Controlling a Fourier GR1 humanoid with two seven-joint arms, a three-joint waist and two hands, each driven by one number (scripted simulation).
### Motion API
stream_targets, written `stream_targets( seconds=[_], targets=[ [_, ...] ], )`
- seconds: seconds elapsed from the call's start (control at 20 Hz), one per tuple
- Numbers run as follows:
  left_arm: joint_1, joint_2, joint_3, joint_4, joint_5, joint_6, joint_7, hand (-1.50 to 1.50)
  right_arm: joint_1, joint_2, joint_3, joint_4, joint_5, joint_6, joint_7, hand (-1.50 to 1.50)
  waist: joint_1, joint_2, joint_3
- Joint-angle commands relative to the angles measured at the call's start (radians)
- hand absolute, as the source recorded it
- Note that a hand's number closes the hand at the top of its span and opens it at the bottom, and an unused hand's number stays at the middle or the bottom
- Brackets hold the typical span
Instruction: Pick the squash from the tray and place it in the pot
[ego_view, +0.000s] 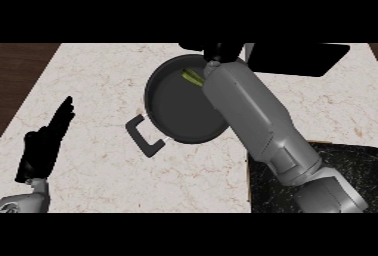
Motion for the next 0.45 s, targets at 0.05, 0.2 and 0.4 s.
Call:
stream_targets(
  seconds=[0.05, 0.2, 0.4],
  targets=[
    [-0.012, -0.007, -0.01, -0.044, -0.014, 0.014, 0.063, 0.0, 0.068, 0.004, 0.097, -0.104, -0.189, -0.078, -0.042, -1.5, -0.016, -0.01, 0.0],
    [0.076, -0.024, 0.011, 0.019, -0.02, 0.034, -0.055, 0.0, 0.133, 0.004, 0.212, -0.231, -0.214, -0.1, -0.001, -1.5, -0.059, -0.023, -0.001],
    [0.046, -0.006, 0.029, -0.048, -0.018, 0.042, 0.053, 0.0, 0.323, 0.004, 0.294, -0.372, -0.193, -0.204, -0.025, -1.5, -0.09, -0.029, 0.0]
  ],
)
